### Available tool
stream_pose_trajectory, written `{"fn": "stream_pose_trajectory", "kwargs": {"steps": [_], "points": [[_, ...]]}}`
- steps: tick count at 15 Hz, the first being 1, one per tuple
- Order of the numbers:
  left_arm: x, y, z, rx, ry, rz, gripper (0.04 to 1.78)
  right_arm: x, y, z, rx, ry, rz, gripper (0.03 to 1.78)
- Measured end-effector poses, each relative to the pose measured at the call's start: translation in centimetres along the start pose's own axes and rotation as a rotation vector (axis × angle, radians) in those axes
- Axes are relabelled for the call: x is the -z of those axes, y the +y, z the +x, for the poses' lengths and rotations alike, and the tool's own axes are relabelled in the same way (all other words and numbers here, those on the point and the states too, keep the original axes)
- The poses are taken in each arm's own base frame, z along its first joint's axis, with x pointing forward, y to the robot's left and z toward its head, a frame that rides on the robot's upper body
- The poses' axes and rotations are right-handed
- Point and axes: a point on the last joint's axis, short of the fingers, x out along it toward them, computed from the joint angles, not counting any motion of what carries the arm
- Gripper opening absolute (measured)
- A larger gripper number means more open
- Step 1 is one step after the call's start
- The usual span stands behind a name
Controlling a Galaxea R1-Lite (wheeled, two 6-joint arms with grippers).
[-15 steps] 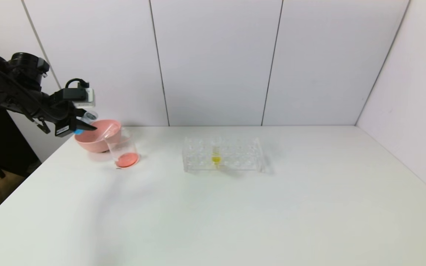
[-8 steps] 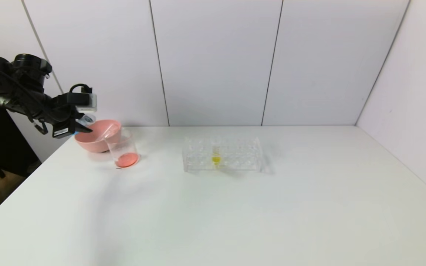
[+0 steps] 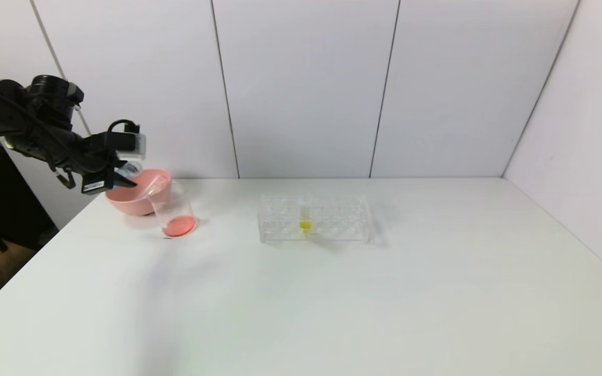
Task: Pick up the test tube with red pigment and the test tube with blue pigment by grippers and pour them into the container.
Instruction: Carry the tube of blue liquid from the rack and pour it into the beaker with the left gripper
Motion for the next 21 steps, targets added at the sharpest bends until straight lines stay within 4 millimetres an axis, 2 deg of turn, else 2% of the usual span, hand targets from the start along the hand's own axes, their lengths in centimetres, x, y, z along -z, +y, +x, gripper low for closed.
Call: {"fn": "stream_pose_trajectory", "kwargs": {"steps": [21], "points": [[-3.3,-0.5,0.8,-0.007,0.282,0.067,0.47,0.0,0.0,0.0,0.000,0.000,0.000,1.77]]}}
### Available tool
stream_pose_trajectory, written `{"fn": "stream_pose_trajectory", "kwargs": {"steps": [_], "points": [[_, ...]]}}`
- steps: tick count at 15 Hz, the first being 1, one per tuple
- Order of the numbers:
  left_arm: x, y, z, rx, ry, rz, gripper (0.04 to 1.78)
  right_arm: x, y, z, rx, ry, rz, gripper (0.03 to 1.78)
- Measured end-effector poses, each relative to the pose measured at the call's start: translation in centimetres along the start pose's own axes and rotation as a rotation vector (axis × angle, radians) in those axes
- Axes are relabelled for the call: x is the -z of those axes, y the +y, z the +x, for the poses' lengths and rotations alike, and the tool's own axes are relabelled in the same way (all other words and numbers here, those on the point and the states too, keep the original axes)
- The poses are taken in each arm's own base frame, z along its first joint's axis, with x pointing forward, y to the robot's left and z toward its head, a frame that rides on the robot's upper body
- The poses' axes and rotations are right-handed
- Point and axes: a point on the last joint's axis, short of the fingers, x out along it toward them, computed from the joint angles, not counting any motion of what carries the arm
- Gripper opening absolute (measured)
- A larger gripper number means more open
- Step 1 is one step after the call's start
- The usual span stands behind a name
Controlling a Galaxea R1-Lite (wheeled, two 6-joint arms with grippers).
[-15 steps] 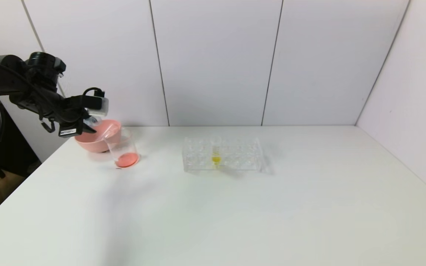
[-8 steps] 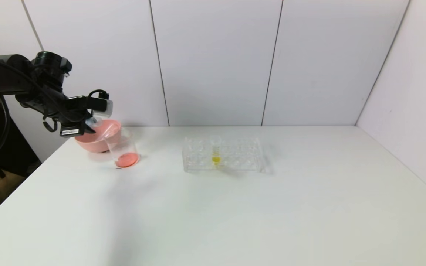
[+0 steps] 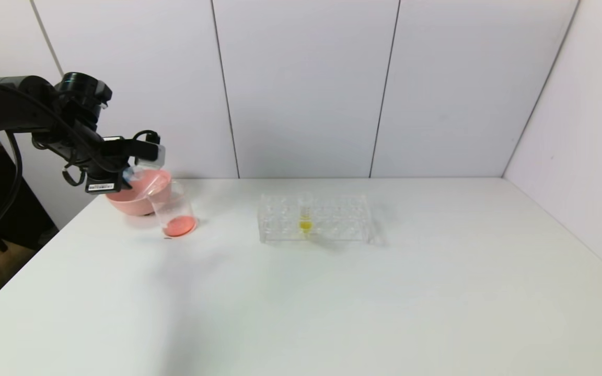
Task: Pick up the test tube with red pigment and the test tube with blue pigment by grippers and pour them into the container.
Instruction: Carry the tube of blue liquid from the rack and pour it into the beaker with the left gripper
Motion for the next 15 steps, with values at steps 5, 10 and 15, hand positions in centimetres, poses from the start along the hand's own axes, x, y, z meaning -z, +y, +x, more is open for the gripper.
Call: {"fn": "stream_pose_trajectory", "kwargs": {"steps": [5,10,15], "points": [[-0.88,-0.27,-0.02,0.016,0.012,-0.019,0.47,0.00,0.00,0.00,0.000,0.000,0.000,1.77],[-0.99,-0.43,-0.05,0.030,0.013,-0.022,0.47,0.00,0.00,0.00,0.000,0.000,0.000,1.77],[-1.12,-0.68,-0.20,0.058,0.014,-0.041,0.47,0.00,0.00,0.00,0.000,0.000,0.000,1.77]]}}
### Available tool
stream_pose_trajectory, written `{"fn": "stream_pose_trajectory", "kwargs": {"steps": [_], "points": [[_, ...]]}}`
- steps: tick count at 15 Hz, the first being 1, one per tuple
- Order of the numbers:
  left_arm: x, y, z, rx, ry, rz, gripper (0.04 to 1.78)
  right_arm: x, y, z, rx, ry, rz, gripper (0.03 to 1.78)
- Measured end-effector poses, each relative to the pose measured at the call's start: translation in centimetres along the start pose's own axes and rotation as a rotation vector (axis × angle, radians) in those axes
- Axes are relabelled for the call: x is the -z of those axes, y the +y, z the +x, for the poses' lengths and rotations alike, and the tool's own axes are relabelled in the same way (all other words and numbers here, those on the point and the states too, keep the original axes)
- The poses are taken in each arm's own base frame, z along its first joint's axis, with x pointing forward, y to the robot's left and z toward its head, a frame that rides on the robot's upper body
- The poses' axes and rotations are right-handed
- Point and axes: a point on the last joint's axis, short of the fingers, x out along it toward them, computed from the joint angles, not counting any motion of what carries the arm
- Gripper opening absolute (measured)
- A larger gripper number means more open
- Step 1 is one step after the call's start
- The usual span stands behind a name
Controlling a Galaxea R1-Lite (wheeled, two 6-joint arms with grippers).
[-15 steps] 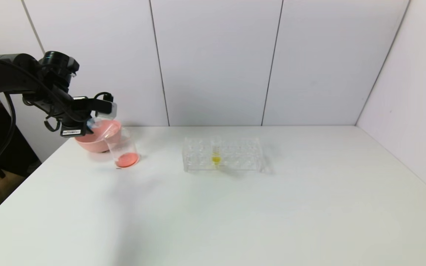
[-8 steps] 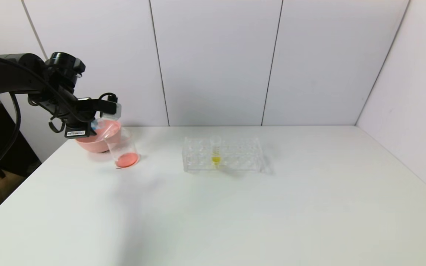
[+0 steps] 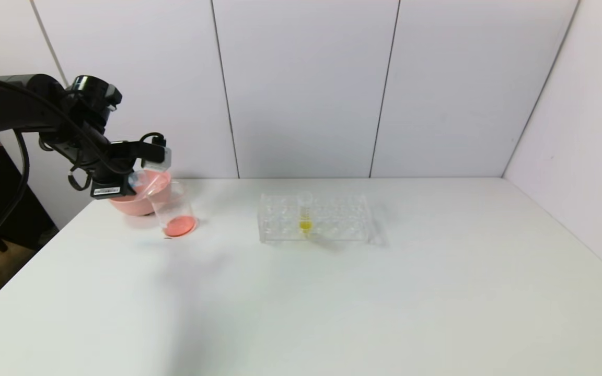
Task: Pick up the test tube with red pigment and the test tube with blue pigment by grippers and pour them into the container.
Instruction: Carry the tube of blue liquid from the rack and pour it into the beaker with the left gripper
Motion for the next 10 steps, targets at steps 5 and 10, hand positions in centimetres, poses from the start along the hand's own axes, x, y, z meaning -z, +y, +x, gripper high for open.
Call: {"fn": "stream_pose_trajectory", "kwargs": {"steps": [5,10], "points": [[-0.1,-0.3,-0.6,0.023,-0.001,-0.020,0.47,0.0,0.0,0.0,0.000,0.000,0.000,1.77],[0.0,-0.3,-1.2,0.021,-0.004,-0.015,0.47,0.0,0.0,0.0,0.000,0.000,0.000,1.77]]}}
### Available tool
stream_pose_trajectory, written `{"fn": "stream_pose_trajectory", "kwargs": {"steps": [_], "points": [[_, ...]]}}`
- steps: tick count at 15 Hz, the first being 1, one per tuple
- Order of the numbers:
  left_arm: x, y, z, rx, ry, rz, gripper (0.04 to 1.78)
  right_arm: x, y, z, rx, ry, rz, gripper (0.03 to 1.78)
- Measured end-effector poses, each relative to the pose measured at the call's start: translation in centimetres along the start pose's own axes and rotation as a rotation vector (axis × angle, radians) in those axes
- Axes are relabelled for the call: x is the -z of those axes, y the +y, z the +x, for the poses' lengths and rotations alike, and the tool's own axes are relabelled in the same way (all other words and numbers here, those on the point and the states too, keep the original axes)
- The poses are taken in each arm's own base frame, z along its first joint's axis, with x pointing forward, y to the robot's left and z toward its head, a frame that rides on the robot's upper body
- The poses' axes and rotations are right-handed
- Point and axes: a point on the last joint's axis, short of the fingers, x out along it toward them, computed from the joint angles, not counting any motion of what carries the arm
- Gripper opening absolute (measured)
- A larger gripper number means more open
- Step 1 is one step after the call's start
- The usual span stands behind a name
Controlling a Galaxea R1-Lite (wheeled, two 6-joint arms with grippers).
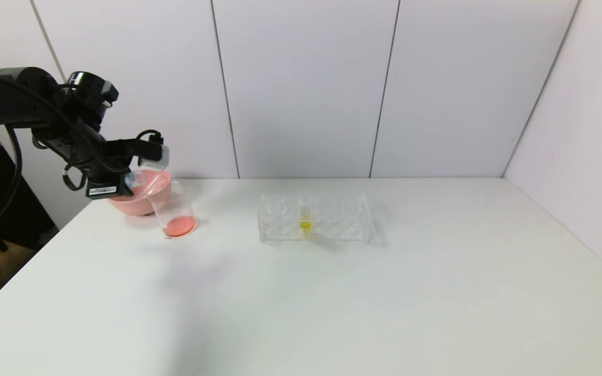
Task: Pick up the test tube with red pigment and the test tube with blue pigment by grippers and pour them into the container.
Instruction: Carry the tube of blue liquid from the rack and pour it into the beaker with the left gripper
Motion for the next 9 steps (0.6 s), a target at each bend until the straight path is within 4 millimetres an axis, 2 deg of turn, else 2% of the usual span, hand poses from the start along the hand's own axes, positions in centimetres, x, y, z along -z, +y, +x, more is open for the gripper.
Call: {"fn": "stream_pose_trajectory", "kwargs": {"steps": [9], "points": [[0.04,-0.15,-0.62,0.012,-0.028,0.015,0.47,0.00,0.00,0.00,0.000,0.000,0.000,1.77]]}}
